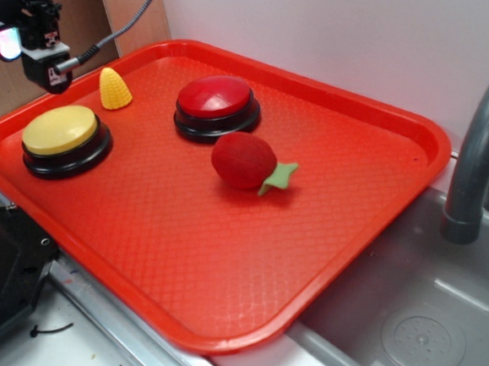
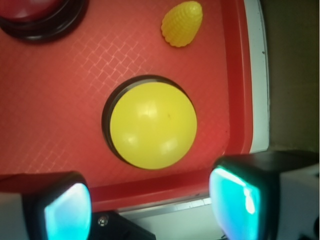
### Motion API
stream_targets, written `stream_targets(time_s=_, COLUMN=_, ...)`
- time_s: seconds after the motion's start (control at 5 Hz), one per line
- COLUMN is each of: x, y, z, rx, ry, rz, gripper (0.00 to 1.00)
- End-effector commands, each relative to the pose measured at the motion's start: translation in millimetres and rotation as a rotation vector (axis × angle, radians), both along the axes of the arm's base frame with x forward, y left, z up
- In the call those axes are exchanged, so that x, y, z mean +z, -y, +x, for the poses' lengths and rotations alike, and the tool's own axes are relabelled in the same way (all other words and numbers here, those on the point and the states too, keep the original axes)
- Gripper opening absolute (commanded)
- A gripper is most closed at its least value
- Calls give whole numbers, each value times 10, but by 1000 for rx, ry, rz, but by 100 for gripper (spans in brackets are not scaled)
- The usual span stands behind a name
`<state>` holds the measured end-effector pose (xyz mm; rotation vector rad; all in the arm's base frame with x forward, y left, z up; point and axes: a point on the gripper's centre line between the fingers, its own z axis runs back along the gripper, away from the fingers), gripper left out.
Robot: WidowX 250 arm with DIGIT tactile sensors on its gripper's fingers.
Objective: Push the yellow button.
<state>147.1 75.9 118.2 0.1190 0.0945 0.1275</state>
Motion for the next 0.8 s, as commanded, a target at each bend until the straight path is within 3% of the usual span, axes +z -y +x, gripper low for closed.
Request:
stream_targets(time_s=0.0, x=230, y=-40, z=54, rx=17, ry=52, rz=20, gripper=100)
stream_targets(time_s=0.6, x=412, y=-82, z=-55, rx=45, ry=86, rz=32, gripper=100)
